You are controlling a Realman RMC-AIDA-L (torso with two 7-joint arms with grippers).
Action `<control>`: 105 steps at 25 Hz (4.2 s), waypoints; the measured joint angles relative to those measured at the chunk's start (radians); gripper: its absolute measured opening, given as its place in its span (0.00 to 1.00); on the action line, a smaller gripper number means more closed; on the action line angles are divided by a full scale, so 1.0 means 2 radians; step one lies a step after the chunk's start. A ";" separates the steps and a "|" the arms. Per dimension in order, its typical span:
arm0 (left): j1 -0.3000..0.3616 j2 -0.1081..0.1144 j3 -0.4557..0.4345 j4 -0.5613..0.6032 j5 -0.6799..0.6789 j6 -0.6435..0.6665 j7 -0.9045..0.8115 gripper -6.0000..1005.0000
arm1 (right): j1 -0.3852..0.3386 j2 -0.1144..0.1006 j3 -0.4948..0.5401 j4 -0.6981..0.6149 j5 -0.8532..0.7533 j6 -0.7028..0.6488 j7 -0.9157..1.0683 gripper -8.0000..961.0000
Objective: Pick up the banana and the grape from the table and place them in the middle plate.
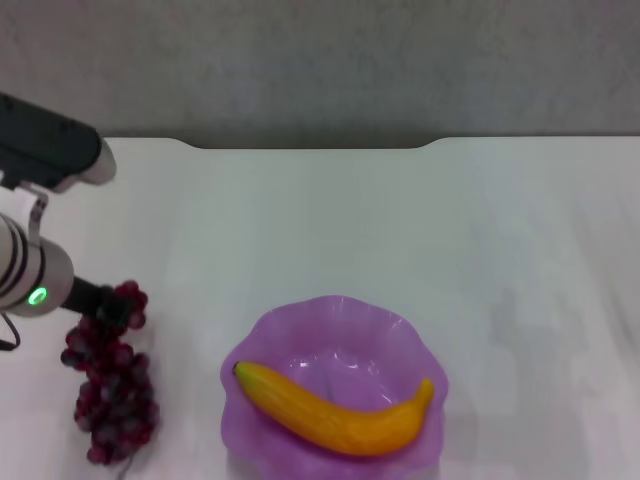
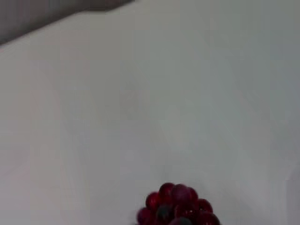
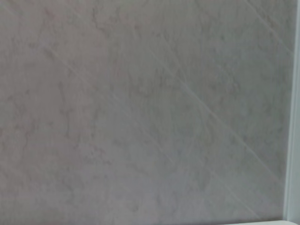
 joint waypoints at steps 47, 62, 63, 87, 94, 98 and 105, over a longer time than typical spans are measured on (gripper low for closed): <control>0.049 -0.004 0.054 -0.226 -0.262 0.044 0.212 0.18 | 0.001 0.000 -0.007 -0.001 0.000 0.001 0.000 0.70; 0.011 -0.005 0.125 -0.088 -0.249 0.123 0.213 0.18 | 0.003 0.000 -0.011 -0.001 0.000 0.001 0.000 0.70; 0.006 -0.005 0.129 -0.075 -0.249 0.131 0.213 0.18 | 0.003 0.000 -0.011 -0.001 0.000 0.001 0.000 0.70; 0.034 -0.004 0.188 0.118 -0.249 0.373 0.311 0.18 | 0.006 0.000 -0.013 -0.001 0.000 0.001 0.000 0.70; 0.063 -0.004 0.188 0.099 -0.252 0.375 0.336 0.22 | 0.004 0.000 -0.012 -0.001 0.000 0.001 0.000 0.70; 0.070 -0.003 0.191 0.081 -0.252 0.370 0.341 0.24 | 0.004 0.000 -0.012 -0.001 0.000 0.001 0.000 0.70; 0.076 -0.002 0.208 0.066 -0.237 0.360 0.347 0.28 | 0.003 0.000 -0.012 -0.001 0.000 0.001 0.000 0.70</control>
